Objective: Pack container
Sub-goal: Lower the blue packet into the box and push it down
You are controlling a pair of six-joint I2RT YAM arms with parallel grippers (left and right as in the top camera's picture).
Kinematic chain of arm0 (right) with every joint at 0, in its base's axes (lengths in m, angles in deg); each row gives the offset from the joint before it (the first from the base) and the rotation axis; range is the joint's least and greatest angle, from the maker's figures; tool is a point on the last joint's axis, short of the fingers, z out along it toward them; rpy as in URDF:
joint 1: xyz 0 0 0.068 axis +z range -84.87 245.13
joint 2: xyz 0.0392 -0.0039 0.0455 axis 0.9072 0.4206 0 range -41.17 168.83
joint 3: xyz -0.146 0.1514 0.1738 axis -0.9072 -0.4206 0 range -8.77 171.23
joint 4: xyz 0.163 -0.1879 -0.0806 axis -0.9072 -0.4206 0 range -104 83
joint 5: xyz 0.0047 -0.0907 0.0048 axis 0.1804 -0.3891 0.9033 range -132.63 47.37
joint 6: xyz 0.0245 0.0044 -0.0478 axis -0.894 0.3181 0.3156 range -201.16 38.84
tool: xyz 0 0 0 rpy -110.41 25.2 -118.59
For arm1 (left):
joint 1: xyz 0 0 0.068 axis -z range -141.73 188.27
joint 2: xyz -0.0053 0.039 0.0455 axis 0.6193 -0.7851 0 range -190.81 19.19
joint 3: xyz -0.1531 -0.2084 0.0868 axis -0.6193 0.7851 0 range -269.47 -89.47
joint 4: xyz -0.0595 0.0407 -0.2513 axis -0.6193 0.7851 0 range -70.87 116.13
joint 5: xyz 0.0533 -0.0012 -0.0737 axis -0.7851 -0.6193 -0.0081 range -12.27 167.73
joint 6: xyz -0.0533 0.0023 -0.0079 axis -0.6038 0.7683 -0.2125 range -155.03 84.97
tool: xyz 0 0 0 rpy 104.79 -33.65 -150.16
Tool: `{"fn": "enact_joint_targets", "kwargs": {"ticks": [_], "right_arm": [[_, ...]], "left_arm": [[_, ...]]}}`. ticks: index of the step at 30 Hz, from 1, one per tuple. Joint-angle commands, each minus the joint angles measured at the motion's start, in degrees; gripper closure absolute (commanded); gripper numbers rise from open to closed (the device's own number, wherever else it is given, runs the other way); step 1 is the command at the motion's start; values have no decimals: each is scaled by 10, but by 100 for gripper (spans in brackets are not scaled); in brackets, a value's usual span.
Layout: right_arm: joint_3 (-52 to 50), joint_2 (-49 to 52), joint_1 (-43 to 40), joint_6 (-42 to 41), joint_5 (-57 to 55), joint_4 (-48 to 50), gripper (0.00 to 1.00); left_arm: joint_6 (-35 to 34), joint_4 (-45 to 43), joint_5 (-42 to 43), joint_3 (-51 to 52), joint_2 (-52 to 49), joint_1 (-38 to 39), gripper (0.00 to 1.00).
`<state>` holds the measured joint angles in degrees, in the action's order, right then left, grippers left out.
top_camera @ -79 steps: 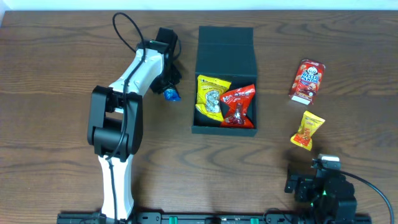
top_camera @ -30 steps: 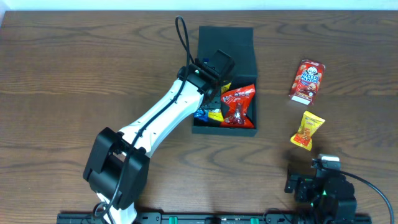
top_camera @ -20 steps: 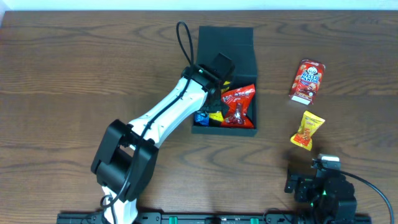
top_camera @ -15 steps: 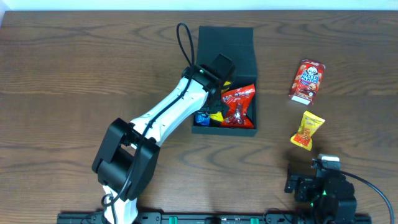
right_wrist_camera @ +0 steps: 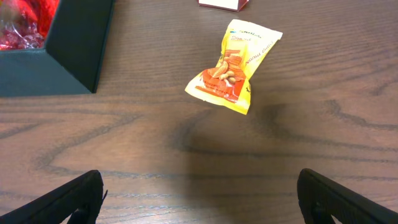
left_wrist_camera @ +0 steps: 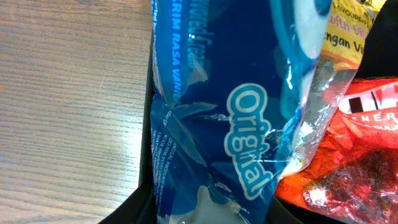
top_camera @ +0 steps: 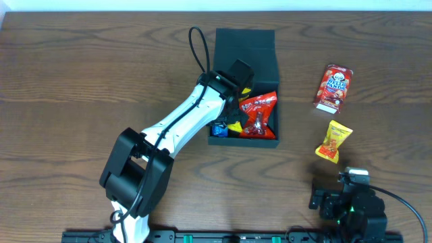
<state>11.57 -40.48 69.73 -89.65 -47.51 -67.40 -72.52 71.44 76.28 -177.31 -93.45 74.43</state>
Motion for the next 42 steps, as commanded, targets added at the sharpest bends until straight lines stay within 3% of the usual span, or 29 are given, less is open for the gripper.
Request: {"fn": "enact_joint_targets", "kwargs": {"ticks": [1, 5, 6, 7, 8, 11, 18, 31, 36, 42], "right_arm": [[-2, -3, -5, 4, -1, -3, 1], [-2, -3, -5, 4, -1, -3, 1], [-2, -3, -6, 4, -1, -3, 1], [-2, -3, -5, 4, -1, -3, 1], [-2, -3, -5, 4, -1, -3, 1], [-2, -3, -5, 4, -1, -3, 1], [-2, -3, -5, 4, -1, -3, 1], [-2, -3, -6, 4, -1, -3, 1], [-2, -3, -6, 4, -1, -3, 1], [-2, -3, -5, 5, -1, -3, 1]], "left_arm": [[3, 12, 0, 7, -6, -5, 94], [3, 16, 0, 7, -6, -5, 94], [3, 17, 0, 7, -6, -5, 89], [3, 17, -1, 7, -6, -5, 70], [3, 16, -2, 7, -6, -5, 65], [3, 16, -6, 7, -6, -5, 63], [18, 19, -6, -3, 10, -5, 40], [61, 37, -27, -57, 65, -3, 17], [73, 35, -104, -73, 66, -15, 3], [75, 22, -194, -73, 54, -69, 4]]}}
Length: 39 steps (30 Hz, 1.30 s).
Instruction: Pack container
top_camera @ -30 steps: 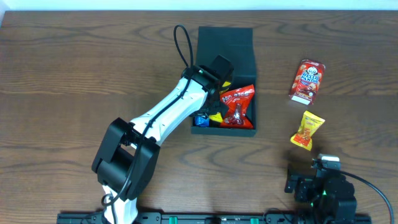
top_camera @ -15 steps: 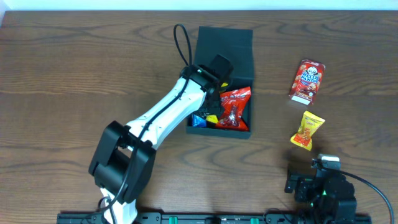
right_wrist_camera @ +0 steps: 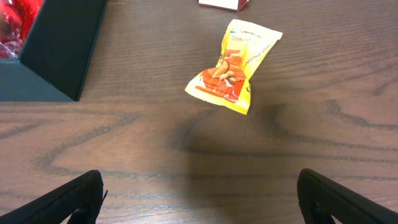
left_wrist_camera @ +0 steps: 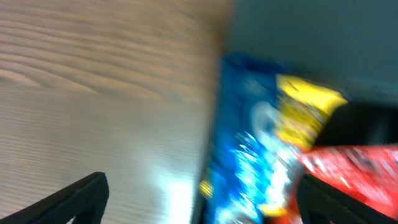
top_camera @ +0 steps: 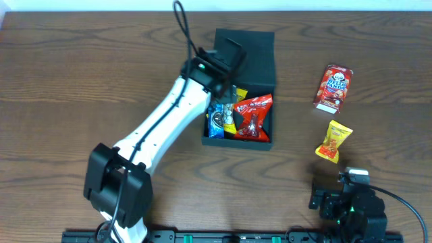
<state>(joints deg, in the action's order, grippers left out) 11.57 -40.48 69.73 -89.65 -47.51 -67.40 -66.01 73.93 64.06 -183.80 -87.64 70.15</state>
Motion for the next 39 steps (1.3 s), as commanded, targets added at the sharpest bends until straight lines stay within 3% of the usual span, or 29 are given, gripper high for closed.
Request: {"fn": "enact_joint_targets", "kwargs": {"ticks": [1, 11, 39], "right_arm": [[-2, -3, -5, 4, -1, -3, 1], [-2, -3, -6, 4, -1, -3, 1], [-2, -3, -5, 4, -1, -3, 1]], "left_arm": [[10, -5, -80, -8, -8, -34, 4], [14, -17, -109, -8, -70, -63, 5], [15, -53, -103, -8, -123, -23, 5]]}}
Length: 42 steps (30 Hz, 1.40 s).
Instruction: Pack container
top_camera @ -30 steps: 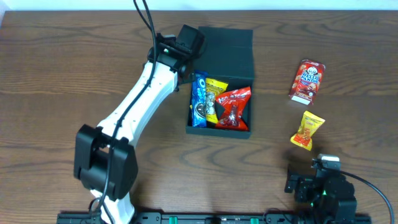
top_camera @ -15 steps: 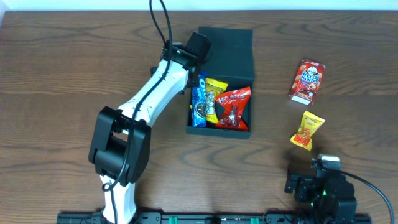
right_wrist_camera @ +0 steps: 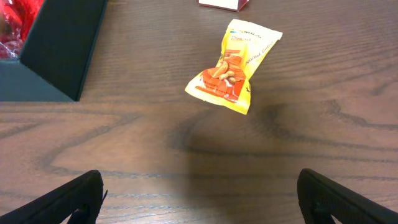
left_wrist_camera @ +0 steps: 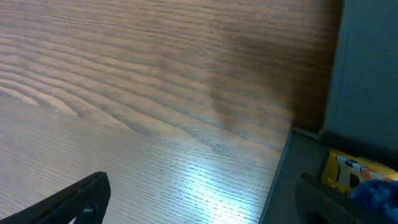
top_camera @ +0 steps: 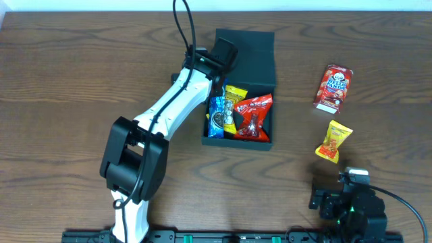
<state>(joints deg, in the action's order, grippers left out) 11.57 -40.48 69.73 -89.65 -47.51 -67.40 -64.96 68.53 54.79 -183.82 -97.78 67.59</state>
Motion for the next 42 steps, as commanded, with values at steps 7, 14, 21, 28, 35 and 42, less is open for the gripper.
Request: {"fn": "enact_joint_targets", "kwargs": {"ticks": [7, 14, 21, 28, 35, 42], "right_arm": [[-2, -3, -6, 4, -1, -3, 1], [-2, -3, -6, 4, -1, -3, 1], [-2, -3, -5, 4, -1, -3, 1], [-2, -3, -5, 4, -1, -3, 1], [-2, -3, -5, 4, -1, -3, 1], [-2, -3, -5, 4, -1, -3, 1]], "left_arm": [[2, 9, -23, -13, -32, 3, 5], [2, 69, -47, -69, -7, 11, 5], [50, 76, 4, -70, 52, 49, 5], [179, 72, 347, -70, 108, 71, 4], [308, 57, 579, -4, 150, 42, 5], [372, -43, 907, 118, 157, -61, 5]]}}
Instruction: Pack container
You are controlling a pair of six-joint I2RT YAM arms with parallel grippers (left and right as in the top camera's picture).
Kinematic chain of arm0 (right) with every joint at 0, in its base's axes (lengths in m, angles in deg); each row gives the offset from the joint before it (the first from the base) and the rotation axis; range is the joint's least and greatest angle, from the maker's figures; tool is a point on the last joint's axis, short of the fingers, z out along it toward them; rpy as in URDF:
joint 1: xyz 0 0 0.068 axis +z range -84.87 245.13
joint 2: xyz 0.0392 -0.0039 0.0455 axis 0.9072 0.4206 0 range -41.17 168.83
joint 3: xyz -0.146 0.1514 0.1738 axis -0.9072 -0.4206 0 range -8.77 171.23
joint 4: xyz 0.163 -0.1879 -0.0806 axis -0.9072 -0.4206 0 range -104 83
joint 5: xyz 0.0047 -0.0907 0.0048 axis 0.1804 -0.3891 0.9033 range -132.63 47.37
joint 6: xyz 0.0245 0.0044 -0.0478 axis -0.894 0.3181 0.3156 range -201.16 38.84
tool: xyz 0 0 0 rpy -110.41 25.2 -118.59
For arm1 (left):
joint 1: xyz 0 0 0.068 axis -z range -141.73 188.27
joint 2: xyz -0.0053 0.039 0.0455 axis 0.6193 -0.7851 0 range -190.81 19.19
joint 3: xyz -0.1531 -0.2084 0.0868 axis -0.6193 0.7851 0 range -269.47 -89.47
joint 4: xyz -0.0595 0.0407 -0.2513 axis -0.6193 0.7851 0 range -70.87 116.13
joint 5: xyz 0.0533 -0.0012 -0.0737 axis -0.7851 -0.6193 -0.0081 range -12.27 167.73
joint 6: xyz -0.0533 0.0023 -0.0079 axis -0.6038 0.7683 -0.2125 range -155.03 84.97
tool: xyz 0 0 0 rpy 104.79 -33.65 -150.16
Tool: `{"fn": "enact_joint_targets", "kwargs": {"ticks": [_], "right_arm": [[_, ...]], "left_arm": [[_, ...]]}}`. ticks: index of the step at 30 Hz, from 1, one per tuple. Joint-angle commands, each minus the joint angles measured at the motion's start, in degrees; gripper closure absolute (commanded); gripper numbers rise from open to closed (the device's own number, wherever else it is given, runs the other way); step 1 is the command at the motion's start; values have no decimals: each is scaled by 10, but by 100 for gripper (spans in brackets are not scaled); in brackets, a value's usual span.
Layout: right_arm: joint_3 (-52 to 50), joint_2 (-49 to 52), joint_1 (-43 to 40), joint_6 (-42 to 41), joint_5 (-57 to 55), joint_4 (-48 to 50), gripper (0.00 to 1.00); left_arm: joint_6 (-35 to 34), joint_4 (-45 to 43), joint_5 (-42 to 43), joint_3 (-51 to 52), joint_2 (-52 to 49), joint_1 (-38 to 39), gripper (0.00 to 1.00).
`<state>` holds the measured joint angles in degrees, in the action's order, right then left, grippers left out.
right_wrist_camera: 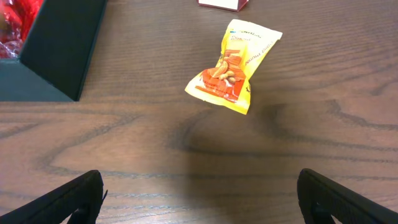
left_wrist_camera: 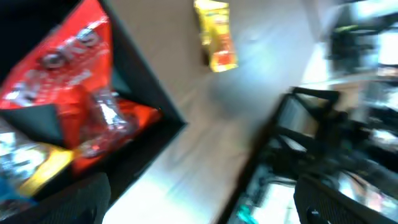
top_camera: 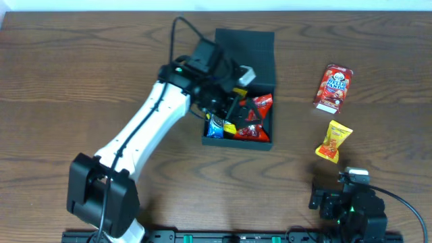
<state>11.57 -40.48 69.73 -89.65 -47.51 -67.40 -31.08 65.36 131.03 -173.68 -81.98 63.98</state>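
Observation:
The black box (top_camera: 273,101) stands open at the table's middle, its lid (top_camera: 246,44) upright at the back. Inside lie a blue packet (top_camera: 216,125), a yellow packet (top_camera: 231,127) and a red packet (top_camera: 255,116). My left gripper (top_camera: 233,101) hovers over the box's inside, open and empty; its blurred wrist view shows the red packet (left_wrist_camera: 68,74). On the table to the right lie a red snack carton (top_camera: 333,88) and a yellow-orange packet (top_camera: 334,141). My right gripper (right_wrist_camera: 202,199) rests open at the front right, the yellow-orange packet (right_wrist_camera: 233,65) ahead of it.
The left arm reaches across the table from the front left to the box. In the right wrist view the box's corner (right_wrist_camera: 56,50) shows at the upper left. Bare wood surrounds the two loose snacks.
My left gripper was outside the box's back left corner, facing the bare table. Now it is turned over the box's inside, facing the front right. Box, snacks and right arm have not moved.
First the blue packet filled the left wrist view at the box's left wall. Then the packet lay inside, the box sat slightly further left and the gripper was open near the lid. After that it was outside the back left corner, and now it hangs over the box.

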Motion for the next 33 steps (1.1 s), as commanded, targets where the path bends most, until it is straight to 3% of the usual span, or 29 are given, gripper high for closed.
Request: {"fn": "enact_joint_targets", "kwargs": {"ticks": [1, 9, 33], "right_arm": [[-2, -3, -5, 4, -1, -3, 1], [-2, -3, -6, 4, -1, -3, 1], [-2, -3, -5, 4, -1, -3, 1]], "left_arm": [[33, -27, 184, 23, -7, -40, 5], [-70, -152, 289, 23, -79, -85, 5], [-98, -179, 231, 23, -204, -107, 5]]}}
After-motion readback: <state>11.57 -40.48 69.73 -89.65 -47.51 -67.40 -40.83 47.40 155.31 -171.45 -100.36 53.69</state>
